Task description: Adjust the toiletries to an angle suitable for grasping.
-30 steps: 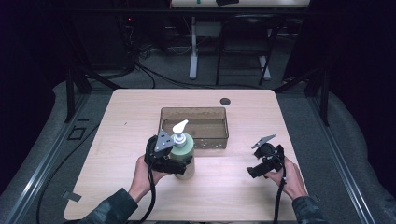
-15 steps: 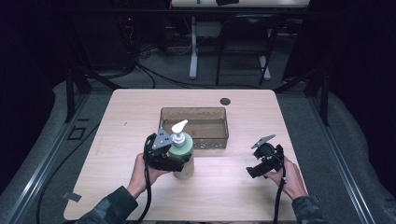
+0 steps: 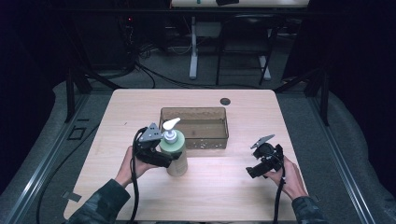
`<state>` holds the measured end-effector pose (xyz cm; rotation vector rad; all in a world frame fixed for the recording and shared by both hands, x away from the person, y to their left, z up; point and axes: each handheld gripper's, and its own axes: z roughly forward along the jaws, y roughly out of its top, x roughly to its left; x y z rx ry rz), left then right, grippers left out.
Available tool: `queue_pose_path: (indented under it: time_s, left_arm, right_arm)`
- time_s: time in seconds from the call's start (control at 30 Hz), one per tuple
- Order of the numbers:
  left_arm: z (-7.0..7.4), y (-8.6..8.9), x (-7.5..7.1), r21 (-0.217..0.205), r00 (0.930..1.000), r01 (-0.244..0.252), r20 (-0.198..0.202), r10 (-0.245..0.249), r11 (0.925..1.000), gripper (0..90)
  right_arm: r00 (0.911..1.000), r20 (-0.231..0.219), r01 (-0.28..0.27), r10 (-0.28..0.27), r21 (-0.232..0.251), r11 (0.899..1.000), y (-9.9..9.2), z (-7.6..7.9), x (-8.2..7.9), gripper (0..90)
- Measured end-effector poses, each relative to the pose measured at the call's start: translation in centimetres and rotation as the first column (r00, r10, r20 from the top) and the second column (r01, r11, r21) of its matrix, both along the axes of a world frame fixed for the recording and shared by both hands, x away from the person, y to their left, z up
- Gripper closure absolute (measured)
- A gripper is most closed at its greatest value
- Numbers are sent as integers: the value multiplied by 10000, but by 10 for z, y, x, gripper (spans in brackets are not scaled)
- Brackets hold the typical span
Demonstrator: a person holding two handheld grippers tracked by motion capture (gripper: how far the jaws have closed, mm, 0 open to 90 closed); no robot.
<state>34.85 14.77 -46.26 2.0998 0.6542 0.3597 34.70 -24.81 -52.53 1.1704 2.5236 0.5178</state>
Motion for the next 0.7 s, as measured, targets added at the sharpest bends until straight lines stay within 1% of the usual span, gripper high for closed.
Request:
queue_pose_path:
  time_s: [0.17, 0.2, 0.33, 0.4, 0.53, 0.57, 0.7]
  left_arm:
    - [2, 13, 10, 143, 10000, -20, -73, 21, 9999, 121]
    - [2, 13, 10, 143, 10000, -20, -73, 21, 9999, 120]
    - [2, 20, 17, 179, 9999, 51, -88, -50, 9998, 119]
    - [2, 22, 19, 194, 9999, 80, -93, -78, 9998, 120]
    - [3, 25, 23, 187, 9995, 271, -187, -267, 9995, 120]
    - [3, 26, 25, 276, 9990, 415, -151, -411, 9988, 120]
    - [3, 28, 29, 259, 9985, 519, -161, -515, 9983, 119]
  right_arm:
    - [10000, -13, 45, -45, 30, 10000, 0, 0, 0, 9]
    - [10000, -13, 45, -45, 30, 10000, 0, 0, 0, 9]
    - [10000, -14, 28, -28, 0, 10000, -1, 0, 0, 10]
    - [10000, -56, 81, -80, 73, 9999, 0, 0, 0, 10]
    - [10000, -32, 49, -49, 45, 10000, 0, 0, 0, 10]
    - [10000, -18, 51, -51, 36, 10000, 0, 0, 1, 10]
    - [10000, -52, 62, -62, 37, 10000, 0, 0, 1, 12]
